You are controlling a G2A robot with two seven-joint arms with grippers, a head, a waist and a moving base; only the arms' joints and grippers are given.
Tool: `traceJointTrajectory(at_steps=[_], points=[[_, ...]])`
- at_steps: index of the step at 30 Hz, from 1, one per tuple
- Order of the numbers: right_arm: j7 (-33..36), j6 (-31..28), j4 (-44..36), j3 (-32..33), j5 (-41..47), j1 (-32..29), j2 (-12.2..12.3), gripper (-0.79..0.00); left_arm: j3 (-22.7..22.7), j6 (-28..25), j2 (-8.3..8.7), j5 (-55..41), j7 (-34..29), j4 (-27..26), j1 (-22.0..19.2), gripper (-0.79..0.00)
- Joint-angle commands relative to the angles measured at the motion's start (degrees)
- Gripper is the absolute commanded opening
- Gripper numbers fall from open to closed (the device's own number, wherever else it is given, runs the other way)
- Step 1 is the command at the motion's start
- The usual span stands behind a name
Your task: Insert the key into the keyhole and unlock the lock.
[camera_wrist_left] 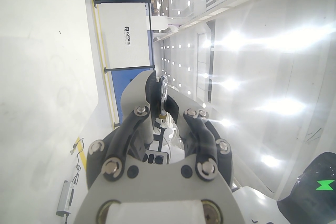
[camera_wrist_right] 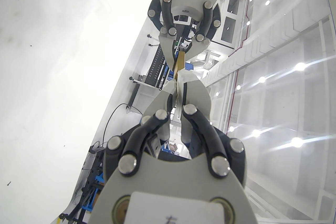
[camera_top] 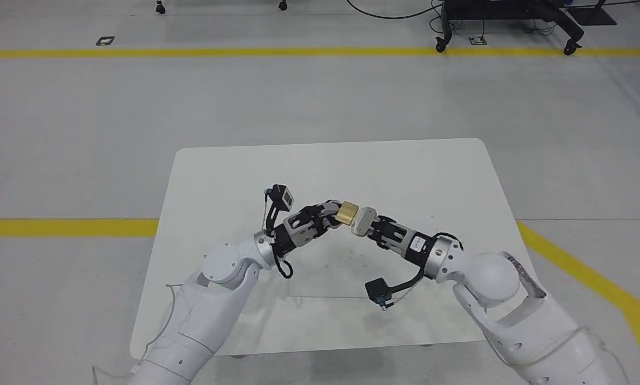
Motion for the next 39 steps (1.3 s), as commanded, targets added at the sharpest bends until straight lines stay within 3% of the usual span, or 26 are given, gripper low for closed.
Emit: traceJointTrajectory(at_steps=[1,2,3,6,14,15,18,21,39], points=[[0.0,0.2,-0.1,0.3,0.3,-0.1,0.0,-0.625,-0.1,0.0,0.01,-0.1,-0.1,0.1,0.0,-0.785],[0.0,0.2,-0.1,0.5,0.5,-0.3,-0.1,-0.499,-0.1,-0.1,0.01,-0.1,-0.2,0.1,-0.1,-0.785],[0.0,0.3,-0.2,0.7,0.6,-0.4,-0.1,-0.456,-0.2,-0.1,0.01,-0.2,-0.2,0.2,-0.1,-0.785],[0.0,0.5,-0.3,1.3,1.0,-0.9,-0.1,-0.425,-0.3,-0.2,0.02,-0.3,-0.4,0.2,0.0,-0.785],[-0.4,1.2,-0.6,3.0,1.3,-2.3,-0.1,-0.523,-0.3,-0.3,0.01,-0.1,-0.5,0.3,-0.1,-0.785],[-0.5,1.3,-0.6,3.1,1.4,-2.5,-0.1,-0.591,-0.3,-0.3,0.01,-0.1,-0.5,0.3,-0.1,-0.785],[-0.5,1.4,-0.5,3.7,1.7,-3.0,-0.1,-0.653,-0.3,-0.6,0.0,0.0,-0.4,0.3,0.0,-0.785],[-0.6,1.4,-0.6,4.0,1.5,-3.2,-0.1,-0.785,-0.3,-0.7,0.01,0.4,-0.4,0.2,0.0,-0.785],[-2.0,-1.2,0.9,3.2,4.5,-1.8,-1.1,-0.785,0.0,-3.7,0.18,3.8,-0.4,-0.6,0.7,-0.785]])
